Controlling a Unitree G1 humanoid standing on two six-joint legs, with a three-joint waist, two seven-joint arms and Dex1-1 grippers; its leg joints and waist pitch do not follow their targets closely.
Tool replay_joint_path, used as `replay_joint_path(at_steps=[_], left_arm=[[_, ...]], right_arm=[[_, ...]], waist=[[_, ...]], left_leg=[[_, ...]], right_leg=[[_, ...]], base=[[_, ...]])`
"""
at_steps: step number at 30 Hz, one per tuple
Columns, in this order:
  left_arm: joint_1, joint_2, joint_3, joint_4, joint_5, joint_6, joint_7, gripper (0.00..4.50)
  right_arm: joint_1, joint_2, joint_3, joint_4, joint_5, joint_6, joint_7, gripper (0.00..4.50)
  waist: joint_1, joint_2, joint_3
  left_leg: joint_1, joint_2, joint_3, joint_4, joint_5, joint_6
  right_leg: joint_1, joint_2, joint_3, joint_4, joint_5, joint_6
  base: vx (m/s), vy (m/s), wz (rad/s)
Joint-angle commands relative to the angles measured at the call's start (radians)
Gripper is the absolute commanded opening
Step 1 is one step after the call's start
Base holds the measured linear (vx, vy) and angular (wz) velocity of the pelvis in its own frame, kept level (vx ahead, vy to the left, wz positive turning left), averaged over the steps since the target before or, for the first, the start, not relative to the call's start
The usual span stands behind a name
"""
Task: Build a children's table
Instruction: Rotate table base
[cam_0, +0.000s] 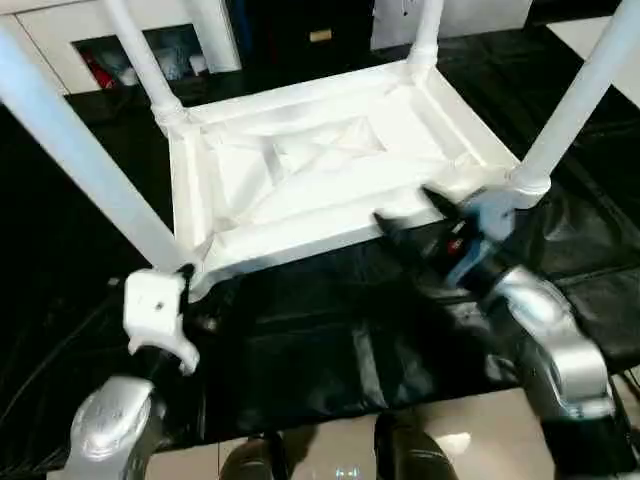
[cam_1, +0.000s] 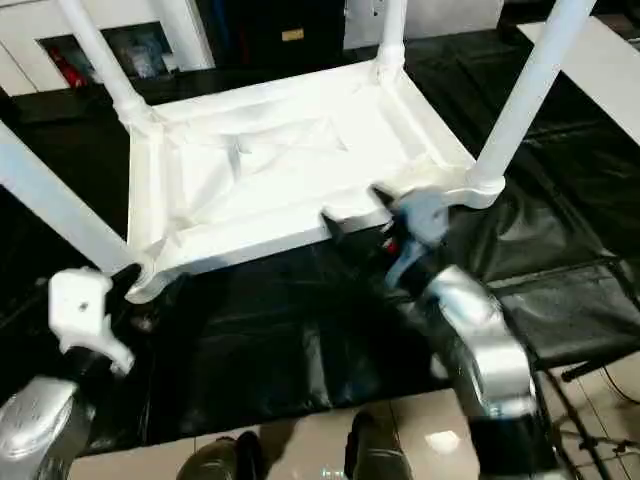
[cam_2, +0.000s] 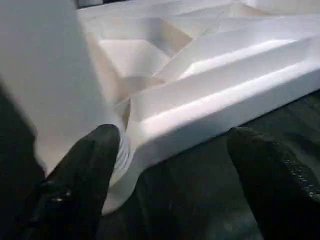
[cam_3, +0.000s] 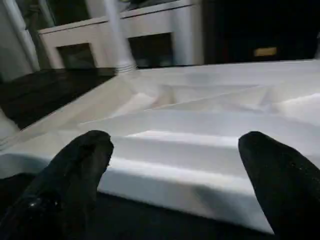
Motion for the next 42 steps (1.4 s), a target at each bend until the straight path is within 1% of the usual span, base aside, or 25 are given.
replay_joint_path(at_steps=[1, 6, 7, 8, 11, 12, 14, 16, 17, 18, 20, 23, 24, 25, 26, 27, 28, 29, 31, 32, 34, 35, 36, 39, 42], left_arm=[[0.025, -0.007, 0.028, -0.019, 0.004, -0.021, 0.023, 4.01], [0.054, -0.059, 0.090, 0.007, 0.014, -0.091, 0.104, 4.37], [0.045, -0.053, 0.103, 0.023, 0.002, -0.100, 0.098, 4.37], [0.028, -0.038, 0.113, 0.046, -0.011, -0.111, 0.085, 4.37], [-0.042, 0.000, 0.127, 0.104, -0.035, -0.121, 0.049, 4.37], [-0.066, 0.011, 0.132, 0.123, -0.044, -0.119, 0.038, 4.37], [-0.128, 0.049, 0.141, 0.181, -0.045, -0.118, 0.012, 4.37], [-0.154, 0.061, 0.145, 0.205, -0.050, -0.122, 0.002, 4.37], [-0.182, 0.072, 0.151, 0.227, -0.057, -0.118, -0.004, 4.37], [-0.199, 0.079, 0.155, 0.240, -0.060, -0.116, -0.005, 4.37], [-0.263, 0.110, 0.166, 0.286, -0.079, -0.086, -0.018, 4.37], [-0.323, 0.130, 0.188, 0.327, -0.126, -0.054, -0.039, 4.37], [-0.355, 0.141, 0.202, 0.346, -0.184, -0.021, -0.080, 4.37], [-0.369, 0.145, 0.207, 0.353, -0.212, -0.008, -0.101, 4.37], [-0.380, 0.147, 0.213, 0.353, -0.245, 0.011, -0.124, 4.37], [-0.389, 0.153, 0.215, 0.354, -0.275, 0.018, -0.152, 4.37], [-0.392, 0.164, 0.212, 0.356, -0.300, 0.019, -0.194, 4.37], [-0.389, 0.179, 0.207, 0.354, -0.333, 0.026, -0.247, 4.37], [-0.361, 0.223, 0.178, 0.324, -0.404, 0.059, -0.376, 4.37], [-0.352, 0.234, 0.170, 0.315, -0.415, 0.070, -0.402, 4.37], [-0.308, 0.294, 0.118, 0.260, -0.442, 0.118, -0.504, 4.37], [-0.295, 0.314, 0.098, 0.238, -0.452, 0.137, -0.533, 4.37], [-0.287, 0.325, 0.085, 0.224, -0.459, 0.150, -0.551, 4.37], [-0.278, 0.347, 0.058, 0.187, -0.483, 0.184, -0.580, 4.37], [-0.274, 0.380, -0.023, 0.112, -0.514, 0.230, -0.622, 4.37]], right_arm=[[0.021, -0.005, 0.020, -0.044, 0.008, 0.029, 0.020, 4.50], [0.072, -0.024, 0.043, -0.103, 0.020, 0.066, 0.029, 4.50], [0.079, -0.025, 0.043, -0.110, 0.018, 0.072, 0.028, 4.50], [0.085, -0.023, 0.039, -0.119, 0.015, 0.085, 0.022, 4.50], [0.084, -0.019, 0.036, -0.103, -0.009, 0.101, 0.001, 4.50], [0.082, -0.018, 0.037, -0.093, -0.021, 0.104, -0.010, 4.50], [0.073, -0.013, 0.037, -0.069, -0.041, 0.123, -0.045, 4.50], [0.067, -0.013, 0.039, -0.062, -0.048, 0.132, -0.055, 4.50], [0.061, -0.011, 0.042, -0.054, -0.057, 0.141, -0.063, 4.50], [0.057, -0.010, 0.044, -0.049, -0.061, 0.147, -0.066, 4.50], [0.041, -0.001, 0.048, -0.026, -0.083, 0.171, -0.093, 4.50], [0.019, 0.010, 0.043, 0.019, -0.102, 0.199, -0.127, 4.50], [-0.002, 0.017, 0.038, 0.066, -0.118, 0.204, -0.146, 4.50], [-0.012, 0.021, 0.035, 0.088, -0.122, 0.209, -0.153, 4.50], [-0.023, 0.024, 0.032, 0.111, -0.127, 0.208, -0.159, 4.50], [-0.036, 0.026, 0.030, 0.134, -0.137, 0.206, -0.168, 4.50], [-0.052, 0.029, 0.026, 0.163, -0.146, 0.203, -0.180, 4.50], [-0.069, 0.034, 0.023, 0.192, -0.154, 0.202, -0.187, 4.50], [-0.107, 0.040, 0.023, 0.262, -0.175, 0.205, -0.199, 4.50], [-0.114, 0.041, 0.024, 0.276, -0.180, 0.201, -0.202, 4.50], [-0.146, 0.062, 0.011, 0.329, -0.184, 0.173, -0.218, 4.50], [-0.158, 0.073, 0.001, 0.340, -0.178, 0.163, -0.225, 4.50], [-0.166, 0.080, -0.005, 0.347, -0.174, 0.156, -0.230, 4.50], [-0.182, 0.092, -0.014, 0.350, -0.169, 0.151, -0.234, 4.50], [-0.211, 0.106, -0.005, 0.353, -0.174, 0.139, -0.225, 4.50]], waist=[[-0.005, -0.011, -0.042], [-0.008, -0.004, -0.036], [-0.011, -0.012, -0.037], [-0.009, -0.006, -0.034], [-0.006, -0.005, -0.037], [-0.005, -0.011, -0.038], [0.000, -0.006, -0.040], [-0.001, -0.007, -0.040], [0.001, -0.006, -0.044], [0.001, -0.012, -0.051], [0.003, -0.009, -0.054], [0.007, -0.012, -0.064], [0.006, -0.020, -0.065], [0.007, -0.020, -0.065], [0.007, -0.024, -0.066], [0.009, -0.019, -0.071], [0.009, -0.023, -0.077], [0.011, -0.019, -0.079], [0.010, -0.033, -0.083], [0.012, -0.023, -0.085], [0.012, -0.030, -0.085], [0.009, -0.028, -0.081], [0.011, -0.027, -0.081], [0.007, -0.028, -0.071], [0.005, -0.032, -0.069]], left_leg=[[0.017, 0.016, -0.014, -0.081, -0.439, 0.054], [0.023, 0.018, -0.022, -0.090, -0.478, 0.046], [0.020, 0.018, -0.023, -0.092, -0.479, 0.048], [0.022, 0.017, -0.024, -0.094, -0.489, 0.047], [0.028, 0.018, -0.025, -0.097, -0.480, 0.046], [0.027, 0.019, -0.025, -0.098, -0.474, 0.047], [0.034, 0.018, -0.023, -0.098, -0.468, 0.044], [0.023, 0.023, -0.027, -0.103, -0.456, 0.042], [0.027, 0.023, -0.025, -0.101, -0.446, 0.042], [0.028, 0.021, -0.022, -0.097, -0.420, 0.049], [0.024, 0.020, -0.020, -0.095, -0.379, 0.055], [0.025, 0.017, -0.012, -0.086, -0.317, 0.064], [0.022, 0.017, -0.011, -0.083, -0.308, 0.066], [0.020, 0.013, -0.009, -0.081, -0.302, 0.067], [0.024, 0.013, -0.006, -0.079, -0.302, 0.067], [0.022, 0.015, -0.008, -0.077, -0.274, 0.070], [0.023, 0.015, -0.007, -0.074, -0.249, 0.074], [0.023, 0.014, -0.004, -0.071, -0.217, 0.083], [0.021, 0.014, -0.001, -0.070, -0.187, 0.098], [0.022, 0.016, -0.001, -0.068, -0.164, 0.105], [0.025, 0.020, 0.001, -0.069, -0.165, 0.112], [0.023, 0.021, 0.000, -0.073, -0.177, 0.111], [0.029, 0.023, 0.001, -0.073, -0.192, 0.106], [0.031, 0.022, 0.000, -0.080, -0.276, 0.065], [0.033, 0.022, -0.002, -0.082, -0.308, 0.046]], right_leg=[[0.040, -0.036, 0.028, -0.112, -0.723, 0.012], [0.047, -0.034, 0.013, -0.131, -0.710, 0.031], [0.052, -0.035, 0.010, -0.131, -0.693, 0.032], [0.051, -0.036, 0.009, -0.132, -0.701, 0.037], [0.051, -0.039, 0.011, -0.131, -0.663, 0.028], [0.053, -0.039, 0.012, -0.132, -0.653, 0.026], [0.049, -0.040, 0.016, -0.128, -0.624, 0.007], [0.060, -0.045, 0.018, -0.116, -0.584, -0.010], [0.058, -0.048, 0.022, -0.114, -0.567, -0.020], [0.059, -0.049, 0.024, -0.108, -0.548, -0.034], [0.061, -0.049, 0.028, -0.100, -0.506, -0.058], [0.058, -0.049, 0.039, -0.085, -0.446, -0.101], [0.061, -0.049, 0.043, -0.078, -0.445, -0.112], [0.060, -0.050, 0.044, -0.076, -0.452, -0.117], [0.056, -0.049, 0.049, -0.075, -0.471, -0.121], [0.062, -0.050, 0.051, -0.067, -0.442, -0.134], [0.063, -0.051, 0.053, -0.064, -0.416, -0.144], [0.060, -0.048, 0.055, -0.056, -0.367, -0.167], [0.064, -0.046, 0.059, -0.047, -0.325, -0.194], [0.066, -0.046, 0.059, -0.039, -0.302, -0.205], [0.067, -0.047, 0.060, -0.040, -0.302, -0.212], [0.068, -0.045, 0.059, -0.039, -0.319, -0.213], [0.064, -0.046, 0.060, -0.040, -0.334, -0.213], [0.065, -0.045, 0.061, -0.046, -0.426, -0.186], [0.065, -0.046, 0.063, -0.049, -0.468, -0.163]], base=[[0.000, 0.000, 0.00], [0.000, 0.000, 0.00], [0.000, 0.000, 0.00], [0.000, 0.000, 0.00], [0.000, 0.000, 0.00], [0.000, 0.000, 0.00], [0.000, 0.000, 0.00], [0.000, 0.000, 0.00], [0.000, 0.000, 0.00], [0.000, 0.000, 0.00], [0.000, 0.000, 0.00], [0.000, 0.000, 0.00], [0.000, 0.000, 0.00], [0.000, 0.000, 0.00], [0.000, 0.000, 0.00], [0.000, 0.000, 0.00], [0.000, 0.000, 0.00], [0.000, 0.000, 0.00], [0.000, 0.000, 0.00], [0.000, 0.000, 0.00], [0.000, 0.000, 0.00], [0.000, 0.000, 0.00], [0.000, 0.000, 0.00], [0.000, 0.000, 0.00], [0.000, 0.000, 0.00]])
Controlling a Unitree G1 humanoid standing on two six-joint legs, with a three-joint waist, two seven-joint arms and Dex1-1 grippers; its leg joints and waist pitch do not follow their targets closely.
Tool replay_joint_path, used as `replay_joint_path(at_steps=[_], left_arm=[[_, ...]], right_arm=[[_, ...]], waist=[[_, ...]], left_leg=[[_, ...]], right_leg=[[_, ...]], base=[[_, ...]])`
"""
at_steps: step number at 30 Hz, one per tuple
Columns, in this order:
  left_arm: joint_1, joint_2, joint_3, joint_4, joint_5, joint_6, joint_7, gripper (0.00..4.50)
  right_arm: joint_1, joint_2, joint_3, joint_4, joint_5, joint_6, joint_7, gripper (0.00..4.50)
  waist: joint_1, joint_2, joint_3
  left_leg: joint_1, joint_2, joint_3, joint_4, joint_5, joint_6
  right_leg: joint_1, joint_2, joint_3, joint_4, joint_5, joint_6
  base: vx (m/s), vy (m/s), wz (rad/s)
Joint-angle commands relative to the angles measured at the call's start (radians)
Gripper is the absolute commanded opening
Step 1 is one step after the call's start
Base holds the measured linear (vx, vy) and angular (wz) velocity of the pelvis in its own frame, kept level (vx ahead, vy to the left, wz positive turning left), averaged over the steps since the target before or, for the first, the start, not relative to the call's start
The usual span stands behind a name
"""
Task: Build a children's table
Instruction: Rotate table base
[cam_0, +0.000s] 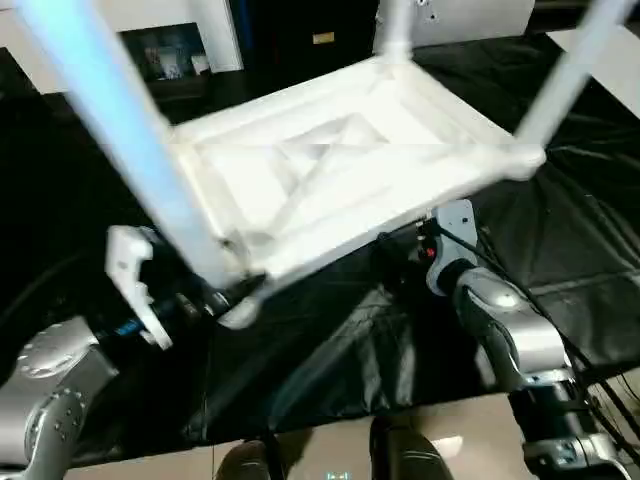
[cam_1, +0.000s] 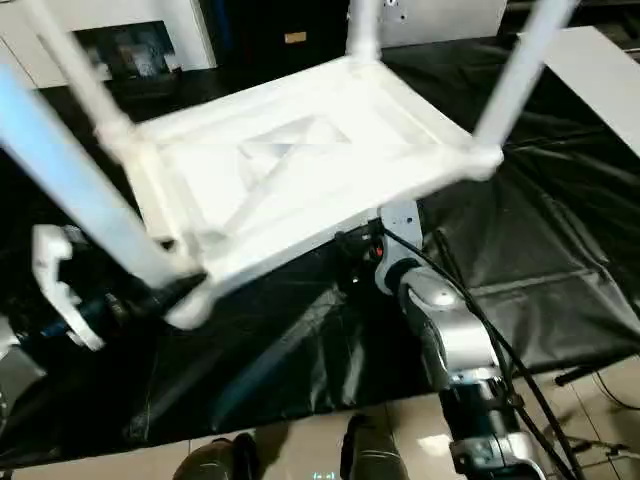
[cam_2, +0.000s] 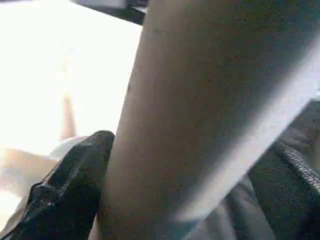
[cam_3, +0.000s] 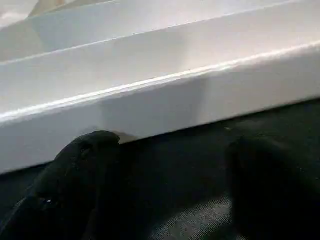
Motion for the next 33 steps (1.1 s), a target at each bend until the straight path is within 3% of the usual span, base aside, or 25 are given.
replay_joint_path(at_steps=[1, 5, 7, 8, 10, 17, 20, 27, 31, 32, 33], left_arm=[[0.010, 0.010, -0.073, -0.061, -0.028, 0.031, -0.048, 4.37], [-0.028, -0.030, -0.141, -0.080, -0.009, 0.032, -0.029, 4.37], [-0.036, -0.040, -0.152, -0.083, -0.007, 0.035, -0.025, 4.37], [-0.050, -0.048, -0.173, -0.089, -0.010, 0.045, -0.029, 4.37], [-0.068, -0.057, -0.209, -0.098, -0.015, 0.056, -0.033, 4.37], [-0.132, -0.145, -0.316, -0.077, 0.001, 0.066, -0.002, 4.37], [-0.153, -0.164, -0.341, -0.054, 0.020, 0.054, 0.001, 4.37], [-0.193, -0.197, -0.379, -0.017, 0.043, 0.038, -0.003, 4.37], [-0.220, -0.217, -0.390, 0.033, 0.095, -0.002, 0.022, 4.37], [-0.238, -0.226, -0.393, 0.067, 0.135, -0.035, 0.043, 4.37], [-0.253, -0.231, -0.393, 0.094, 0.169, -0.059, 0.064, 4.37]], right_arm=[[-0.025, 0.016, 0.016, -0.004, 0.001, -0.012, 0.011, 4.50], [-0.045, 0.027, 0.031, 0.019, -0.016, -0.028, 0.030, 4.50], [-0.049, 0.028, 0.034, 0.024, -0.020, -0.033, 0.034, 4.50], [-0.056, 0.031, 0.037, 0.034, -0.026, -0.038, 0.042, 4.50], [-0.063, 0.035, 0.045, 0.043, -0.030, -0.040, 0.051, 4.50], [-0.089, 0.066, 0.077, 0.073, -0.044, -0.060, 0.101, 4.50], [-0.094, 0.078, 0.092, 0.079, -0.045, -0.069, 0.119, 4.50], [-0.110, 0.107, 0.105, 0.110, -0.059, -0.085, 0.117, 4.50], [-0.111, 0.111, 0.094, 0.122, -0.072, -0.094, 0.109, 4.50], [-0.109, 0.109, 0.083, 0.128, -0.078, -0.100, 0.105, 4.50], [-0.107, 0.106, 0.074, 0.132, -0.083, -0.107, 0.099, 4.50]], waist=[[0.000, -0.010, -0.072], [-0.008, -0.023, -0.070], [-0.011, -0.020, -0.073], [-0.014, -0.026, -0.074], [-0.020, -0.025, -0.074], [-0.030, -0.023, -0.087], [-0.035, -0.032, -0.087], [-0.040, -0.028, -0.082], [-0.038, -0.025, -0.082], [-0.038, -0.022, -0.083], [-0.036, -0.024, -0.086]], left_leg=[[0.014, 0.033, -0.006, -0.079, -0.314, 0.043], [0.011, 0.028, -0.003, -0.077, -0.303, 0.042], [0.012, 0.027, -0.002, -0.074, -0.289, 0.042], [0.008, 0.028, -0.002, -0.074, -0.275, 0.045], [0.007, 0.027, -0.002, -0.072, -0.273, 0.051], [0.000, 0.026, 0.002, -0.061, -0.183, 0.081], [-0.004, 0.024, 0.004, -0.057, -0.186, 0.094], [0.001, 0.026, 0.002, -0.058, -0.232, 0.068], [0.007, 0.028, 0.002, -0.058, -0.245, 0.065], [0.002, 0.028, 0.000, -0.059, -0.241, 0.066], [0.009, 0.027, 0.003, -0.056, -0.247, 0.066]], right_leg=[[0.057, -0.042, 0.046, -0.060, -0.481, -0.152], [0.057, -0.042, 0.048, -0.068, -0.532, -0.119], [0.056, -0.044, 0.048, -0.068, -0.528, -0.117], [0.058, -0.042, 0.048, -0.066, -0.506, -0.121], [0.058, -0.041, 0.047, -0.065, -0.503, -0.123], [0.070, -0.038, 0.050, -0.046, -0.337, -0.195], [0.072, -0.039, 0.050, -0.048, -0.356, -0.196], [0.064, -0.035, 0.046, -0.057, -0.458, -0.159], [0.061, -0.033, 0.046, -0.058, -0.444, -0.161], [0.064, -0.034, 0.046, -0.056, -0.425, -0.166], [0.061, -0.033, 0.047, -0.058, -0.420, -0.166]], base=[[0.000, 0.000, 0.00], [0.000, 0.000, 0.00], [0.000, 0.000, 0.00], [0.000, 0.000, 0.00], [0.000, 0.000, 0.00], [0.000, 0.000, 0.00], [0.000, 0.000, 0.00], [0.000, 0.000, 0.00], [0.000, 0.000, 0.00], [0.000, 0.000, 0.00], [0.000, 0.000, 0.00]])
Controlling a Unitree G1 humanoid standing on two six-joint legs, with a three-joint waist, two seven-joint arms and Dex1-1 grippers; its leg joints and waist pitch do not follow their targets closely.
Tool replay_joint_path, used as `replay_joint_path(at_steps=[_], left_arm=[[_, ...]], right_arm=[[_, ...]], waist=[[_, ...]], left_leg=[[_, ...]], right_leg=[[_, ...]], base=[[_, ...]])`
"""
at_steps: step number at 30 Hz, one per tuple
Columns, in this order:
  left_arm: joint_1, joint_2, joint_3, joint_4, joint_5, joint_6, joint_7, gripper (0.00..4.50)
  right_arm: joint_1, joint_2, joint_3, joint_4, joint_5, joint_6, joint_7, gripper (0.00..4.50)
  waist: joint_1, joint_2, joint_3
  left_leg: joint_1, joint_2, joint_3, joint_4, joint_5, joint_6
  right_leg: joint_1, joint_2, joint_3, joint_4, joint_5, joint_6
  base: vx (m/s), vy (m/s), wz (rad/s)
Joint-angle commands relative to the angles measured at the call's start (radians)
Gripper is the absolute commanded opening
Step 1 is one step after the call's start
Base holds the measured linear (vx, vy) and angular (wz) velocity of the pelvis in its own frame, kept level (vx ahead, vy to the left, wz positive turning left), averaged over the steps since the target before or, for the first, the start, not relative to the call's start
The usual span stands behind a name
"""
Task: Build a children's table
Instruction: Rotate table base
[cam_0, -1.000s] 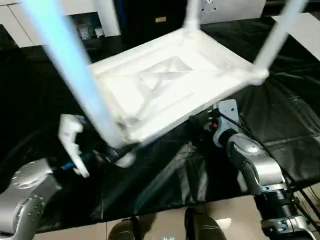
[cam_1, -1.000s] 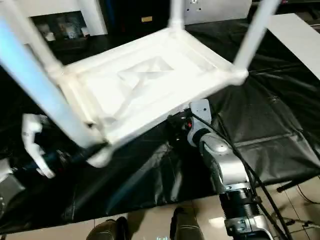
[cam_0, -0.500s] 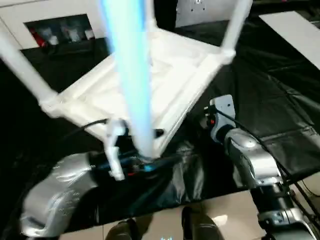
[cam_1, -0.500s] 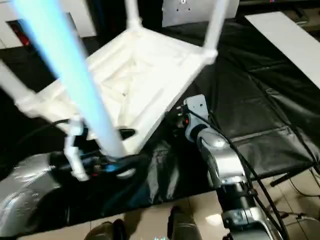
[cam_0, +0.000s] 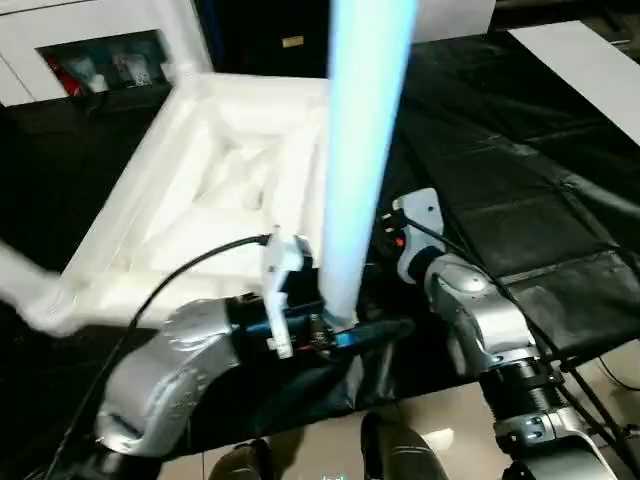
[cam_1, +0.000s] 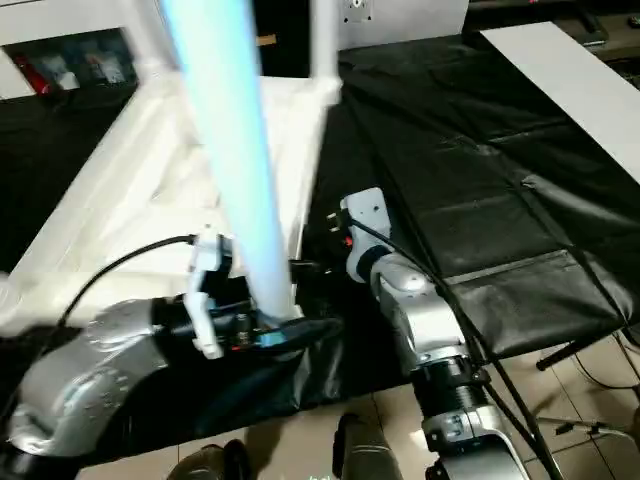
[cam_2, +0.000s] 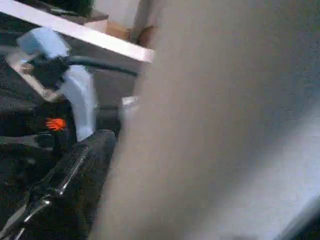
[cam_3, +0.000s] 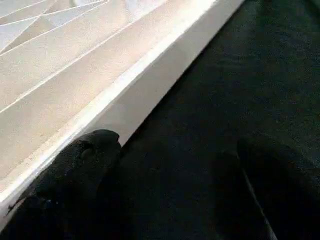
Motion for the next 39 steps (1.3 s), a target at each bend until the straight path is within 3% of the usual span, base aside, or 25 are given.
replay_joint_path(at_steps=[1, 5, 8, 12, 14, 17, 20, 21, 24, 25, 27, 29, 32, 34, 35, 36, 38, 39], left_arm=[[-0.019, -0.005, -0.006, 0.031, 0.050, -0.033, 0.033, 4.37], [-0.069, -0.019, 0.017, 0.114, 0.120, -0.085, 0.109, 4.37], [-0.104, -0.031, 0.037, 0.169, 0.164, -0.131, 0.160, 4.37], [-0.126, -0.039, 0.032, 0.207, 0.211, -0.168, 0.193, 4.37], [-0.138, -0.045, 0.027, 0.236, 0.247, -0.197, 0.223, 4.37], [-0.166, -0.068, 0.025, 0.288, 0.281, -0.233, 0.263, 4.37], [-0.162, -0.070, 0.019, 0.279, 0.262, -0.238, 0.228, 4.37], [-0.151, -0.064, 0.020, 0.262, 0.240, -0.227, 0.201, 4.37], [-0.097, -0.029, 0.033, 0.205, 0.181, -0.195, 0.123, 4.37], [-0.076, -0.015, 0.041, 0.184, 0.157, -0.176, 0.102, 4.37], [-0.036, 0.009, 0.055, 0.149, 0.120, -0.153, 0.073, 4.37], [0.019, 0.038, 0.081, 0.097, 0.080, -0.130, 0.064, 4.37], [0.079, 0.065, 0.109, 0.040, 0.044, -0.083, 0.067, 4.37], [0.115, 0.075, 0.130, 0.006, 0.031, -0.059, 0.082, 4.37], [0.159, 0.081, 0.160, -0.035, 0.017, -0.035, 0.108, 4.37], [0.173, 0.077, 0.174, -0.047, 0.009, -0.030, 0.121, 4.37], [0.212, 0.061, 0.217, -0.076, -0.015, -0.019, 0.164, 4.37], [0.240, 0.017, 0.267, -0.088, 0.008, -0.030, 0.266, 4.37]], right_arm=[[-0.010, 0.011, 0.017, 0.009, -0.003, -0.019, 0.021, 4.50], [0.000, -0.024, -0.025, 0.028, -0.010, -0.038, -0.005, 4.50], [0.028, -0.073, -0.076, 0.028, -0.003, -0.047, -0.010, 4.50], [0.077, -0.128, -0.125, 0.000, 0.008, -0.045, 0.006, 4.50], [0.108, -0.150, -0.146, -0.029, 0.014, -0.041, 0.016, 4.50], [0.174, -0.188, -0.185, -0.123, 0.044, -0.032, 0.045, 4.50], [0.197, -0.195, -0.189, -0.190, 0.087, -0.042, 0.098, 4.50], [0.206, -0.190, -0.196, -0.224, 0.116, -0.034, 0.117, 4.50], [0.238, -0.184, -0.199, -0.329, 0.166, -0.012, 0.147, 4.50], [0.250, -0.183, -0.197, -0.363, 0.180, -0.007, 0.155, 4.50], [0.279, -0.185, -0.192, -0.428, 0.198, 0.004, 0.164, 4.50], [0.321, -0.198, -0.176, -0.511, 0.203, 0.047, 0.157, 4.50], [0.364, -0.206, -0.170, -0.585, 0.216, 0.105, 0.143, 4.50], [0.389, -0.207, -0.172, -0.618, 0.231, 0.132, 0.140, 4.50], [0.417, -0.199, -0.178, -0.650, 0.242, 0.151, 0.126, 4.50], [0.426, -0.194, -0.182, -0.659, 0.247, 0.159, 0.117, 4.50], [0.451, -0.182, -0.190, -0.686, 0.252, 0.182, 0.091, 4.50], [0.476, -0.174, -0.182, -0.709, 0.232, 0.210, 0.059, 4.50]], waist=[[0.008, -0.007, -0.083], [0.014, -0.011, -0.085], [0.024, -0.009, -0.085], [0.027, -0.015, -0.087], [0.027, -0.001, -0.087], [0.028, -0.003, -0.090], [0.027, -0.005, -0.089], [0.026, -0.007, -0.089], [0.026, -0.007, -0.093], [0.027, -0.005, -0.093], [0.030, 0.001, -0.096], [0.033, 0.006, -0.095], [0.041, 0.008, -0.099], [0.048, 0.007, -0.096], [0.047, 0.000, -0.095], [0.049, 0.003, -0.093], [0.046, -0.004, -0.090], [0.042, -0.022, -0.087]], left_leg=[[0.008, 0.024, -0.004, -0.065, -0.247, 0.066], [0.005, 0.024, -0.005, -0.065, -0.245, 0.065], [0.012, 0.022, -0.003, -0.062, -0.257, 0.063], [0.007, 0.019, -0.003, -0.061, -0.255, 0.068], [0.000, 0.018, -0.007, -0.062, -0.257, 0.072], [0.005, 0.014, -0.003, -0.058, -0.269, 0.089], [-0.005, 0.013, -0.008, -0.060, -0.279, 0.092], [-0.002, 0.010, -0.008, -0.058, -0.287, 0.091], [-0.002, 0.013, -0.010, -0.059, -0.279, 0.092], [-0.003, 0.019, -0.012, -0.062, -0.277, 0.093], [0.007, 0.022, -0.009, -0.060, -0.276, 0.094], [0.003, 0.027, -0.010, -0.066, -0.267, 0.092], [0.008, 0.028, -0.009, -0.066, -0.274, 0.085], [0.009, 0.028, -0.008, -0.068, -0.281, 0.081], [0.010, 0.028, -0.007, -0.068, -0.300, 0.074], [0.009, 0.028, -0.008, -0.069, -0.304, 0.070], [0.010, 0.021, -0.008, -0.066, -0.323, 0.055], [0.009, 0.019, -0.008, -0.065, -0.334, 0.050]], right_leg=[[0.067, -0.035, 0.042, -0.071, -0.414, -0.169], [0.073, -0.039, 0.042, -0.068, -0.415, -0.174], [0.068, -0.036, 0.041, -0.077, -0.445, -0.160], [0.071, -0.037, 0.038, -0.079, -0.473, -0.145], [0.075, -0.036, 0.034, -0.078, -0.478, -0.139], [0.070, -0.032, 0.031, -0.093, -0.510, -0.112], [0.075, -0.033, 0.023, -0.095, -0.558, -0.097], [0.071, -0.036, 0.022, -0.102, -0.600, -0.081], [0.070, -0.036, 0.022, -0.101, -0.606, -0.077], [0.068, -0.038, 0.023, -0.097, -0.588, -0.086], [0.061, -0.036, 0.026, -0.093, -0.546, -0.107], [0.065, -0.032, 0.026, -0.086, -0.505, -0.122], [0.064, -0.032, 0.028, -0.082, -0.482, -0.139], [0.064, -0.034, 0.029, -0.084, -0.497, -0.133], [0.062, -0.033, 0.028, -0.087, -0.525, -0.122], [0.063, -0.036, 0.028, -0.088, -0.541, -0.116], [0.058, -0.037, 0.024, -0.099, -0.626, -0.076], [0.053, -0.033, 0.021, -0.109, -0.675, -0.043]], base=[[0.000, 0.000, 0.00], [0.000, 0.000, 0.00], [0.000, 0.000, 0.00], [0.000, 0.000, 0.00], [0.000, 0.000, 0.00], [0.000, 0.000, 0.00], [0.000, 0.000, 0.00], [0.000, 0.000, 0.00], [0.000, 0.000, 0.00], [0.000, 0.000, 0.00], [0.000, 0.000, 0.00], [0.000, 0.000, 0.00], [0.000, 0.000, 0.00], [0.000, 0.000, 0.00], [0.000, 0.000, 0.00], [0.000, 0.000, 0.00], [0.000, 0.000, 0.00], [0.000, 0.000, 0.00]])
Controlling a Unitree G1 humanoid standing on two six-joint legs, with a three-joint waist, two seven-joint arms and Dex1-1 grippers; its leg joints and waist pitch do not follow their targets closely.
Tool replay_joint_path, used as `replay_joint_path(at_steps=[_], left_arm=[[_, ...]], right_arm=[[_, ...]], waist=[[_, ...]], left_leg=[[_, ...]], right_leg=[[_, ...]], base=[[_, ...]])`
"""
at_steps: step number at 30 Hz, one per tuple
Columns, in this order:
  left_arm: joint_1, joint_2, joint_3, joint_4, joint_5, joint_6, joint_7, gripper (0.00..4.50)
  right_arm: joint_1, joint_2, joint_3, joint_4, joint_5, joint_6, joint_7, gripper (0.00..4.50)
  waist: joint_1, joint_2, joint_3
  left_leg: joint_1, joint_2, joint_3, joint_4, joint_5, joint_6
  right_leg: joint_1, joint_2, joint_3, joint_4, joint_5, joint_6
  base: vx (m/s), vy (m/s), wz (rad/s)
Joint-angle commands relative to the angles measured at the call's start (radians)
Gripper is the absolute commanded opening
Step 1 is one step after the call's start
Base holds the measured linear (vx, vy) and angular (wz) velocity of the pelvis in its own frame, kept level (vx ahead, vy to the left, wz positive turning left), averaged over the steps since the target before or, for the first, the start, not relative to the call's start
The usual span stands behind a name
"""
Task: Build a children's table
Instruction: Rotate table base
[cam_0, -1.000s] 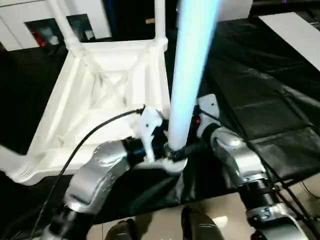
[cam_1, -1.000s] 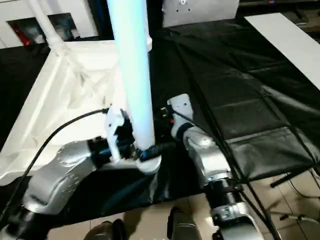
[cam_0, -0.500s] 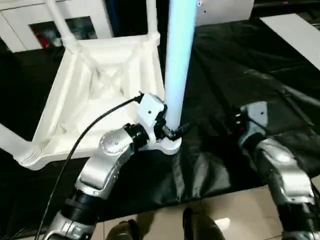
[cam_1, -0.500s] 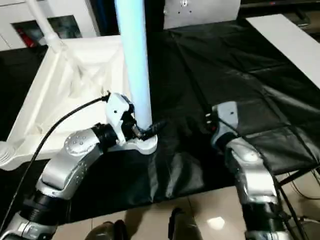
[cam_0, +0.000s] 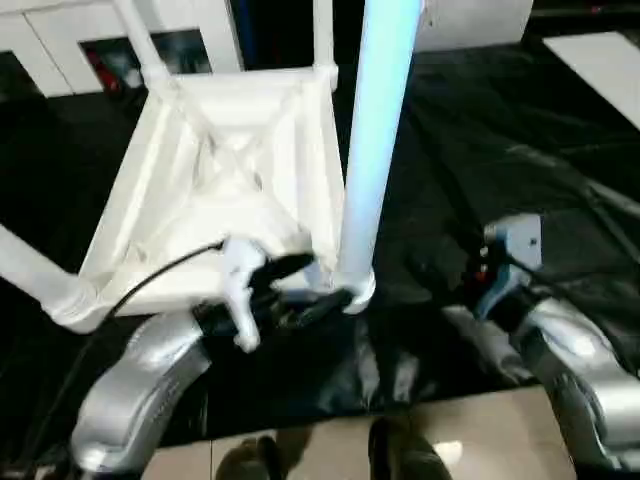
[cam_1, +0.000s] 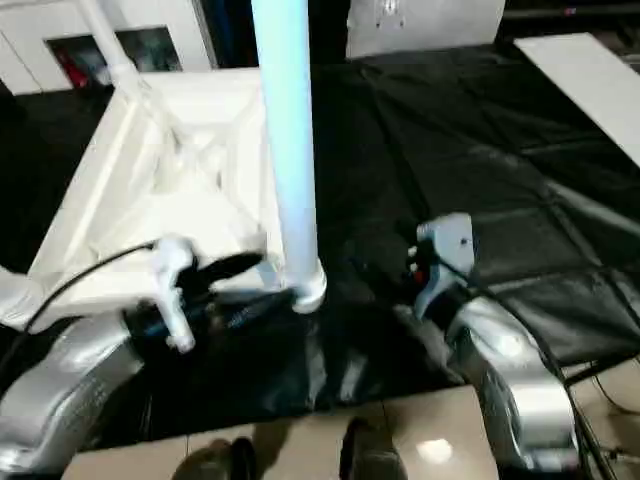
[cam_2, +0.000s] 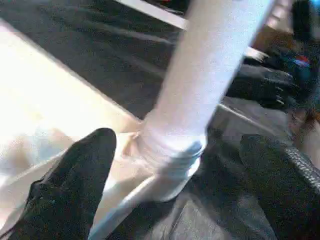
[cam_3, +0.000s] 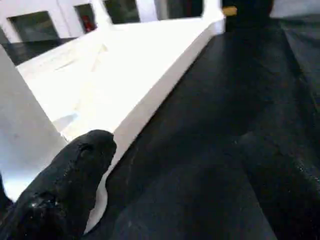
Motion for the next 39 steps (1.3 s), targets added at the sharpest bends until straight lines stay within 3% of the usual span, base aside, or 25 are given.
replay_joint_path(at_steps=[1, 3, 4, 6, 7, 12, 15, 18, 19, 20, 21, 22, 23, 24, 25, 26, 27, 28, 31, 33, 35, 36, 37, 38, 39], left_arm=[[0.018, -0.028, 0.059, -0.027, 0.011, 0.003, 0.106, 4.37], [0.022, -0.044, 0.063, -0.024, 0.090, -0.019, 0.187, 4.37], [0.020, -0.042, 0.060, -0.025, 0.097, -0.020, 0.188, 4.37], [-0.004, -0.008, 0.016, -0.020, 0.153, -0.022, 0.174, 4.37], [-0.045, 0.033, -0.026, 0.009, 0.175, -0.030, 0.122, 4.37], [-0.155, 0.129, -0.101, 0.121, 0.223, -0.071, -0.031, 4.37], [-0.214, 0.193, -0.154, 0.196, 0.262, -0.104, -0.142, 4.12], [-0.287, 0.216, -0.177, 0.306, 0.323, -0.141, -0.142, 3.98], [-0.311, 0.202, -0.158, 0.340, 0.315, -0.142, -0.119, 3.87], [-0.298, 0.160, -0.108, 0.310, 0.262, -0.106, -0.073, 3.87], [-0.290, 0.144, -0.091, 0.297, 0.245, -0.092, -0.054, 3.87], [-0.275, 0.122, -0.066, 0.275, 0.219, -0.072, -0.024, 3.87], [-0.246, 0.082, -0.029, 0.238, 0.185, -0.028, 0.033, 3.87], [-0.212, 0.045, -0.001, 0.199, 0.161, -0.005, 0.081, 3.87], [-0.161, -0.003, 0.027, 0.151, 0.135, 0.000, 0.136, 3.87], [-0.112, -0.039, 0.034, 0.113, 0.149, -0.013, 0.189, 3.87], [-0.084, -0.061, 0.032, 0.097, 0.173, -0.033, 0.222, 3.87], [-0.069, -0.081, 0.030, 0.085, 0.202, -0.040, 0.260, 3.87], [-0.056, -0.132, 0.037, 0.058, 0.256, -0.045, 0.344, 3.87], [-0.051, -0.161, 0.048, 0.029, 0.264, -0.043, 0.388, 3.87], [-0.040, -0.171, 0.050, 0.002, 0.268, -0.012, 0.422, 3.87], [-0.023, -0.154, 0.036, -0.012, 0.297, -0.011, 0.436, 3.87], [-0.021, -0.152, 0.035, -0.013, 0.299, -0.012, 0.437, 3.87], [-0.015, -0.148, 0.034, -0.014, 0.303, -0.015, 0.438, 3.87], [-0.013, -0.149, 0.035, -0.014, 0.302, -0.014, 0.440, 3.87]], right_arm=[[0.024, 0.007, -0.001, -0.037, -0.007, 0.039, -0.036, 4.50], [0.032, 0.010, 0.014, -0.048, -0.027, 0.046, -0.048, 4.50], [0.031, 0.009, 0.017, -0.050, -0.029, 0.042, -0.047, 4.50], [0.021, 0.001, 0.034, -0.051, -0.035, 0.009, -0.024, 4.50], [0.009, -0.014, 0.040, -0.049, -0.021, 0.008, 0.004, 4.50], [0.003, -0.070, 0.047, -0.052, 0.028, 0.035, 0.102, 4.50], [-0.003, -0.089, 0.039, -0.043, 0.050, 0.012, 0.159, 4.50], [-0.009, -0.108, 0.046, -0.036, 0.026, -0.031, 0.177, 4.50], [-0.008, -0.109, 0.046, -0.042, 0.026, -0.037, 0.176, 4.50], [0.000, -0.099, 0.038, -0.060, 0.023, -0.025, 0.146, 4.50], [0.003, -0.097, 0.037, -0.065, 0.017, -0.021, 0.132, 4.50], [0.009, -0.094, 0.036, -0.076, 0.004, -0.015, 0.108, 4.50], [0.020, -0.086, 0.031, -0.092, 0.016, 0.031, 0.080, 4.50], [0.028, -0.077, 0.033, -0.099, 0.007, 0.059, 0.048, 4.50], [0.037, -0.054, 0.028, -0.102, 0.007, 0.077, 0.015, 4.50], [0.041, -0.030, 0.023, -0.101, 0.005, 0.068, -0.002, 4.50], [0.041, -0.016, 0.020, -0.098, 0.002, 0.054, -0.013, 4.50], [0.038, -0.003, 0.015, -0.095, 0.007, 0.062, -0.030, 4.50], [0.034, -0.001, 0.023, -0.090, -0.001, 0.062, -0.042, 4.50], [0.032, -0.002, 0.037, -0.090, -0.004, 0.041, -0.035, 4.50], [0.032, -0.001, 0.046, -0.091, -0.015, 0.045, -0.039, 4.50], [0.035, -0.006, 0.059, -0.081, -0.047, 0.040, -0.046, 4.50], [0.035, -0.007, 0.061, -0.079, -0.052, 0.039, -0.047, 4.50], [0.037, -0.009, 0.064, -0.073, -0.064, 0.032, -0.052, 4.50], [0.038, -0.009, 0.065, -0.072, -0.067, 0.031, -0.054, 4.50]], waist=[[-0.003, -0.020, -0.076], [-0.009, -0.028, -0.073], [-0.015, -0.052, -0.076], [-0.013, -0.028, -0.071], [-0.016, -0.037, -0.071], [-0.027, -0.011, -0.057], [-0.032, -0.017, -0.051], [-0.037, 0.004, -0.047], [-0.025, 0.015, -0.046], [0.068, 0.054, -0.052], [0.045, 0.020, -0.053], [0.020, -0.034, -0.068], [0.027, -0.041, -0.051], [0.036, -0.058, -0.063], [0.053, -0.042, -0.066], [0.042, -0.028, -0.093], [0.026, -0.028, -0.106], [0.023, -0.018, -0.107], [0.008, -0.038, -0.103], [0.002, -0.021, -0.100], [-0.022, -0.014, -0.096], [-0.027, -0.025, -0.093], [-0.026, -0.032, -0.092], [-0.014, -0.073, -0.089], [0.013, -0.089, -0.094]], left_leg=[[0.010, 0.017, -0.007, -0.067, -0.341, 0.042], [0.017, 0.009, -0.012, -0.064, -0.383, 0.031], [0.012, 0.006, -0.011, -0.063, -0.378, 0.032], [0.019, 0.010, -0.021, -0.068, -0.411, 0.030], [0.017, 0.010, -0.022, -0.069, -0.418, 0.032], [0.033, 0.057, -0.054, -0.124, -0.679, -0.002], [0.044, 0.041, -0.049, -0.125, -0.727, -0.026], [0.041, 0.038, -0.045, -0.125, -0.717, -0.020], [0.010, 0.063, -0.045, -0.164, -0.771, -0.025], [-0.062, 0.092, -0.004, -0.231, -0.862, -0.050], [-0.023, 0.093, 0.008, -0.215, -0.801, -0.016], [0.041, 0.054, -0.006, -0.144, -0.689, -0.035], [0.072, -0.074, -0.038, 0.112, -0.116, 0.033], [-0.028, -0.055, -0.058, 0.052, -0.073, 0.039], [-0.010, -0.027, -0.064, 0.003, -0.080, 0.032], [0.038, 0.001, -0.049, -0.031, -0.056, 0.054], [0.021, 0.014, -0.052, -0.042, -0.012, 0.090], [0.018, 0.019, -0.052, -0.043, -0.012, 0.107], [-0.003, 0.025, -0.052, -0.052, -0.102, 0.128], [0.021, 0.061, -0.072, -0.068, -0.161, 0.128], [0.048, 0.183, -0.141, -0.129, -0.217, 0.204], [0.043, 0.190, -0.145, -0.137, -0.212, 0.256], [0.034, 0.170, -0.132, -0.128, -0.217, 0.272], [-0.005, 0.029, -0.039, -0.038, -0.284, 0.206], [-0.009, -0.060, -0.011, 0.038, -0.164, 0.118]], right_leg=[[0.046, -0.031, 0.027, -0.105, -0.687, -0.036], [0.038, -0.027, 0.013, -0.131, -0.769, 0.035], [0.043, -0.027, 0.010, -0.133, -0.779, 0.053], [0.040, -0.031, -0.001, -0.145, -0.805, 0.084], [0.044, -0.031, -0.005, -0.150, -0.805, 0.089], [0.082, -0.025, -0.025, -0.119, -0.618, 0.023], [0.073, -0.034, -0.020, -0.126, -0.672, 0.007], [0.091, -0.016, -0.071, -0.153, -0.784, 0.068], [0.128, -0.010, -0.064, -0.069, -0.681, 0.042], [0.163, -0.002, -0.010, 0.125, -0.337, -0.047], [0.131, -0.005, 0.045, 0.136, -0.309, -0.034], [0.086, -0.027, 0.086, 0.060, -0.532, 0.003], [-0.022, -0.100, 0.122, -0.169, -1.287, 0.061], [0.097, -0.117, 0.130, -0.095, -1.125, 0.065], [0.085, -0.104, 0.122, -0.085, -1.000, 0.044], [0.049, -0.037, 0.097, -0.047, -0.611, -0.050], [0.067, -0.022, 0.087, -0.017, -0.317, -0.135], [0.066, -0.025, 0.086, -0.019, -0.257, -0.169], [0.079, -0.023, 0.077, -0.034, -0.274, -0.211], [0.067, 0.006, 0.045, -0.050, -0.292, -0.203], [0.054, 0.010, 0.019, 0.019, -0.248, -0.175], [0.054, -0.011, 0.027, 0.045, -0.235, -0.178], [0.056, -0.024, 0.040, 0.037, -0.239, -0.189], [0.064, -0.049, 0.079, -0.074, -0.414, -0.171], [0.083, -0.076, 0.088, -0.119, -0.786, -0.007]], base=[[0.000, 0.000, 0.00], [0.000, 0.000, 0.00], [0.000, 0.000, 0.00], [0.000, 0.000, 0.00], [0.000, 0.000, 0.00], [-0.007, 0.010, -0.01], [0.000, 0.000, 0.00], [0.000, 0.000, 0.00], [-0.105, -0.052, 0.07], [-0.090, -0.044, 0.09], [0.001, -0.111, 0.06], [0.086, -0.101, -0.10], [0.086, -0.101, -0.10], [0.117, -0.007, -0.18], [0.091, -0.026, 0.13], [0.091, -0.026, 0.13], [0.003, -0.060, 0.27], [0.000, 0.000, 0.00], [0.000, 0.000, 0.00], [0.000, 0.000, 0.00], [0.000, 0.000, 0.00], [0.010, -0.082, -0.06], [-0.027, -0.103, -0.05], [-0.027, -0.103, -0.05], [-0.042, -0.121, -0.07]])
